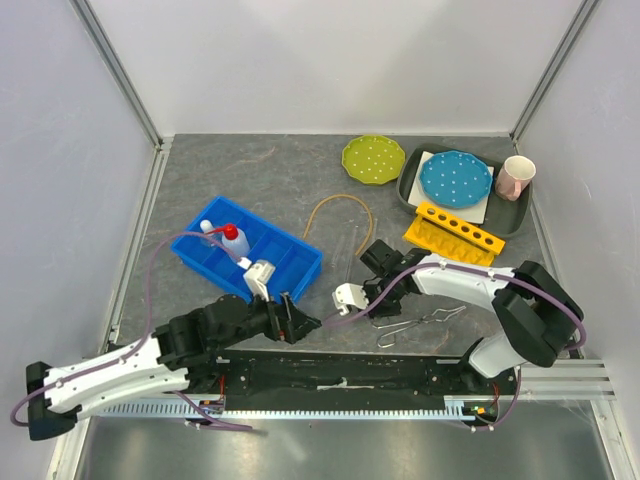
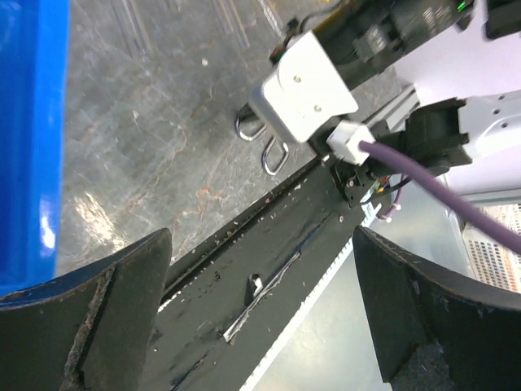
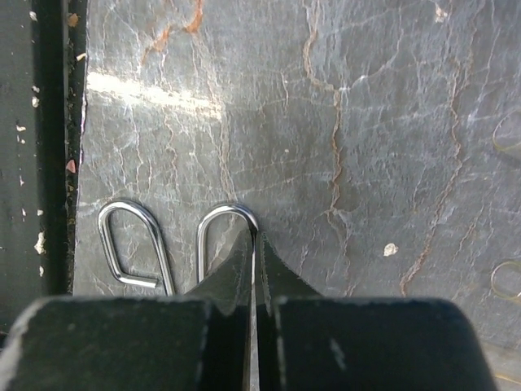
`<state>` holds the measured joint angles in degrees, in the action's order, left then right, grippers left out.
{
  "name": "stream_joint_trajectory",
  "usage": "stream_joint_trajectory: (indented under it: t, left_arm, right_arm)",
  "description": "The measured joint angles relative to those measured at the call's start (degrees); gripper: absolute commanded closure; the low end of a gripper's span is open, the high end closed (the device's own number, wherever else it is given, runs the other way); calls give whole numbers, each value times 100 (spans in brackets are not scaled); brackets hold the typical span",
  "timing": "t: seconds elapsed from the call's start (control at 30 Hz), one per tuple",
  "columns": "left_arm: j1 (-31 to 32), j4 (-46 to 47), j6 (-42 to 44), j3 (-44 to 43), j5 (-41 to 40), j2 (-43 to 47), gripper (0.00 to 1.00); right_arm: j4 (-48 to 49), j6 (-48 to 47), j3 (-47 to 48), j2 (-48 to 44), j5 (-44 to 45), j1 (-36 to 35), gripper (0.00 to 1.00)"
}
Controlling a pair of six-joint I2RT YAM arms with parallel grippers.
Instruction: Organize the chemistry lab equipment
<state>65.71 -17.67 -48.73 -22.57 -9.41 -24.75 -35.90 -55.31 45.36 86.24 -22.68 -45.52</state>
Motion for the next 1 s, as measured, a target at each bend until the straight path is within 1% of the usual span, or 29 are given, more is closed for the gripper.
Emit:
stream_joint_trajectory:
  t: [0.17,0.3,0.47,0.6,0.73,0.77,0.83,0.87,1.0]
  left_arm:
    - [-2,960,-433,238,442,-1014,7]
    - [0,1910,-671,247,678,-1915,8]
    - [0,3023,-918,264,835,-2894,14]
    - [-2,4004,-1134,503,844,-3563,16]
    - [0,4660,-1174,608,844,-4240,17]
    - [0,4874,-1174,608,846,-4459,19]
    - [0,5235,-1169,595,861,-4868,20]
    - [-2,5364,-1167,579,874,-5038,23]
    - [0,6041,-1165,361,1043,-5998,28]
  right_arm:
    - [-162,-24,22,-35,-151,251,100]
    - [-175,-37,7,-369,-234,420,100]
    - [-50,-35,-79,-883,-326,544,100]
    - [46,-20,-125,-1021,-378,623,100]
    - [146,7,-164,-1025,-424,664,100]
    - [168,9,-175,-1025,-428,667,100]
    - [203,20,-186,-1025,-446,669,100]
    - [214,28,-186,-1027,-446,669,100]
    - [275,70,-186,-1034,-455,669,100]
